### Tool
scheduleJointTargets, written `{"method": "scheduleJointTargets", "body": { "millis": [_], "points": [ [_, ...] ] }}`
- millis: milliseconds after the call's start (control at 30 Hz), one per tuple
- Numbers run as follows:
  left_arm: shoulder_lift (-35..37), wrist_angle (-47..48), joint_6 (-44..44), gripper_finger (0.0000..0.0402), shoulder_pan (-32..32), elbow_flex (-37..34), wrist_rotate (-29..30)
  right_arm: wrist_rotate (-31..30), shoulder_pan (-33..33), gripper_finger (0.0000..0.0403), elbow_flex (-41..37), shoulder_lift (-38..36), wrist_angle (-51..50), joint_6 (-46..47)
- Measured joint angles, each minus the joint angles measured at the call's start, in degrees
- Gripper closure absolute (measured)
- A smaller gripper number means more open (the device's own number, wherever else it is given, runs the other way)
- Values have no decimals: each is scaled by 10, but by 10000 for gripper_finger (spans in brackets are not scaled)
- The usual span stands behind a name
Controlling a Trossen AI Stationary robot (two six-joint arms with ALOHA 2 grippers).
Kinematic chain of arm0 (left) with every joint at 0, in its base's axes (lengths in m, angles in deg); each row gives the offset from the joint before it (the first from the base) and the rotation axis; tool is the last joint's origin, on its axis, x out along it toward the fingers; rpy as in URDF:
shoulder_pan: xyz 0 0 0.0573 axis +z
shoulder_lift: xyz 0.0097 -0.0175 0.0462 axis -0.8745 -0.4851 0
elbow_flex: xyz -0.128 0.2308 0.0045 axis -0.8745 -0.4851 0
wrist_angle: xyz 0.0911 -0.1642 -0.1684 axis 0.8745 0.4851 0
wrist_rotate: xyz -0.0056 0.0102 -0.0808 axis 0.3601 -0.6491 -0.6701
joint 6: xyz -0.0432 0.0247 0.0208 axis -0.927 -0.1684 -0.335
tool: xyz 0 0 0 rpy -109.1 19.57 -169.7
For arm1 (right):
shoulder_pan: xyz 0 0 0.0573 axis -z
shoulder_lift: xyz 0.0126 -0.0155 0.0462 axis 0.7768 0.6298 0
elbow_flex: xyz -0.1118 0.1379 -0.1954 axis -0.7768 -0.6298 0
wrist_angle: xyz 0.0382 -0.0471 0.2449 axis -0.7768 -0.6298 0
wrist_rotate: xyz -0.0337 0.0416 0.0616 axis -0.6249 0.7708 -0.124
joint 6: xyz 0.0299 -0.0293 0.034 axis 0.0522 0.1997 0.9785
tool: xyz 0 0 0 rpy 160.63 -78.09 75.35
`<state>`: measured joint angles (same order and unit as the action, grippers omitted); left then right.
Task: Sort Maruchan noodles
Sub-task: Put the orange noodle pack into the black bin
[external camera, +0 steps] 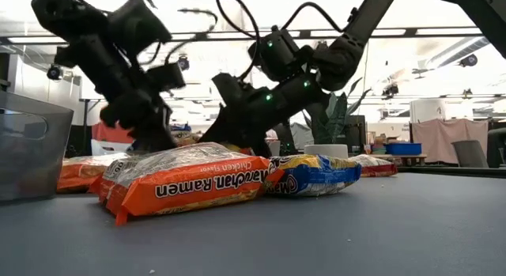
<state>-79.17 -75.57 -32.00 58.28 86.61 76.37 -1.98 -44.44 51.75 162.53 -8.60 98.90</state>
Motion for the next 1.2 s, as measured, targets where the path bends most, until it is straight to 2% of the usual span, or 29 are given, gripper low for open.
{"method": "scheduleJointTargets", "body": {
  "millis": [300, 400, 500, 633, 800, 933, 1033, 1200],
  "points": [
    [147, -2, 23, 401, 0, 1, 9, -8, -18, 385, -1, -14, -10, -71],
    [191, -2, 19, 387, 0, -3, 9, -12, -25, 387, -1, -14, -10, -87],
    [217, 3, -9, 353, 0, -11, 8, -15, -29, 386, -1, -14, -8, -103],
    [228, -10, -47, 280, 1, -32, -3, -35, -38, 386, -1, -17, -8, -131],
    [212, -87, -78, 175, 1, -84, -2, -80, -60, 386, -1, -21, -6, -189],
    [194, -145, -78, 111, 1, -118, -1, -109, -79, 386, -1, -21, -7, -233],
    [186, -168, -75, 88, 1, -134, 15, -124, -88, 386, -1, -21, -8, -255],
    [159, -185, -87, 88, 3, -153, 22, -129, -90, 385, -1, -21, -8, -265]
  ]
}}
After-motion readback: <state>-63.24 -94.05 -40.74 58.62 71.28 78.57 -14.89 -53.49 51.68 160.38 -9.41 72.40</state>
